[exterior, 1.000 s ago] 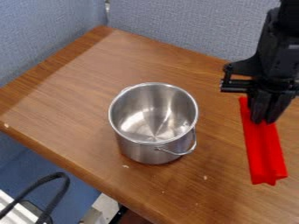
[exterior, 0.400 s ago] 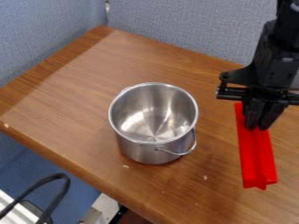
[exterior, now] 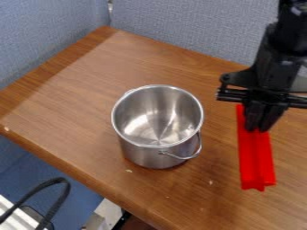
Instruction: Move the red object from the metal pot to the table
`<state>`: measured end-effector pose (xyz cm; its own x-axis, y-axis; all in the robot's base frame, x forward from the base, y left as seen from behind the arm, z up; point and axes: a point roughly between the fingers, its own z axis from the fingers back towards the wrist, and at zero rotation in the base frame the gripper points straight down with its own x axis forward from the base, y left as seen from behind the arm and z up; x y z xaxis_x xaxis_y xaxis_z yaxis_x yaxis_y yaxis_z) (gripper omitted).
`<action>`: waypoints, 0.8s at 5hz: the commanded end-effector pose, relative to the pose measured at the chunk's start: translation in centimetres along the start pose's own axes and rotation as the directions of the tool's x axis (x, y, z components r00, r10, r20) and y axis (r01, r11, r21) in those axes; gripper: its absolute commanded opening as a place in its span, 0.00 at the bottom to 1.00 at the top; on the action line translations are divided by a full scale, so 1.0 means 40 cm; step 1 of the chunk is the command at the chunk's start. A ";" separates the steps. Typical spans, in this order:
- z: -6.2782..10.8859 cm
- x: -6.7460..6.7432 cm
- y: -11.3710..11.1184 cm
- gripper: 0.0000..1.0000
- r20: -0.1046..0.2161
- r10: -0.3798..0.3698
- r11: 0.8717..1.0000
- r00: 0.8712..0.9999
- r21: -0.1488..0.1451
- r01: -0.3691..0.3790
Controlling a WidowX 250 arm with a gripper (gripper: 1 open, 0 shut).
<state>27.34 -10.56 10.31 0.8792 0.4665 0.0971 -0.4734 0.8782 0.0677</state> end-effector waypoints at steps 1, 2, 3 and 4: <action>-0.031 0.000 -0.014 0.00 0.012 0.027 1.000 1.000 0.005 -0.028; -0.070 -0.007 -0.018 0.00 0.017 0.057 0.998 0.998 0.008 -0.057; -0.080 0.006 -0.022 0.00 0.036 0.057 0.998 0.998 -0.007 -0.057; -0.093 0.011 -0.016 0.00 0.041 0.065 0.998 0.997 0.000 -0.065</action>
<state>27.94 -10.58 5.87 0.8459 0.5209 0.1151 -0.5304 0.8443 0.0770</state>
